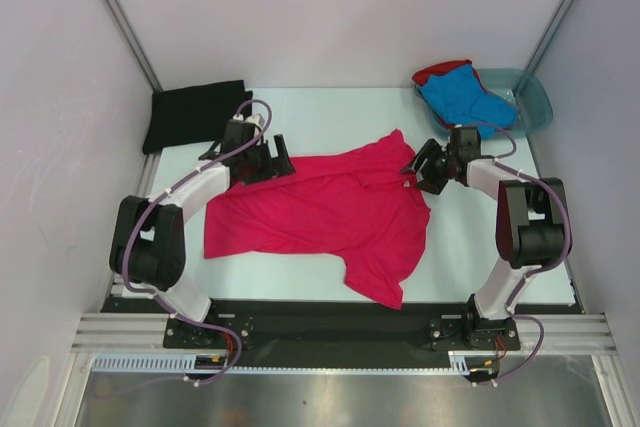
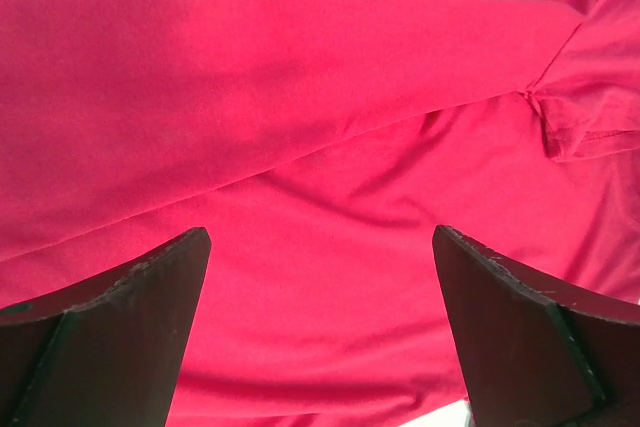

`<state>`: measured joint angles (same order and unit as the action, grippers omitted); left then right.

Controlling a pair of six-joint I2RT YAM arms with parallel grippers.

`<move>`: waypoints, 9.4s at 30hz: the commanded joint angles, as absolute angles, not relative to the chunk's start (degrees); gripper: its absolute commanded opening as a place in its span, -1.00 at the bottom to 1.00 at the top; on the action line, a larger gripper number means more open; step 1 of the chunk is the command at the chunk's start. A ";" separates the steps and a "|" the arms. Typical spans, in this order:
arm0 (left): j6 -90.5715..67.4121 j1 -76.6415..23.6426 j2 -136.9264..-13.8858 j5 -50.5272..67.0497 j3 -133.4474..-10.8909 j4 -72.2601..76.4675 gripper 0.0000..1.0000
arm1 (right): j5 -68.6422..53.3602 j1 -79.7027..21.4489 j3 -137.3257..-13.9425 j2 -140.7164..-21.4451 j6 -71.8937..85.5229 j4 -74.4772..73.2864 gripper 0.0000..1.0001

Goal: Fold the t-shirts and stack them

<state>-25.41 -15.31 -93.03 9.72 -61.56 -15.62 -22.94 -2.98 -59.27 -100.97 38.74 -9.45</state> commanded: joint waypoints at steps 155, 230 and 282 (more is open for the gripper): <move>-22.41 -16.52 -105.21 12.74 -70.14 -17.49 0.99 | 2.44 -5.89 -75.24 -114.18 21.80 -8.79 -1.00; -37.71 -19.86 -47.55 -17.40 -26.89 -28.74 0.99 | -1.68 -44.80 -31.11 -49.13 55.28 -45.53 0.18; -40.43 -19.86 -53.26 -19.51 -27.60 -31.03 1.00 | -2.37 -52.38 -33.22 -50.19 59.06 -38.76 -1.00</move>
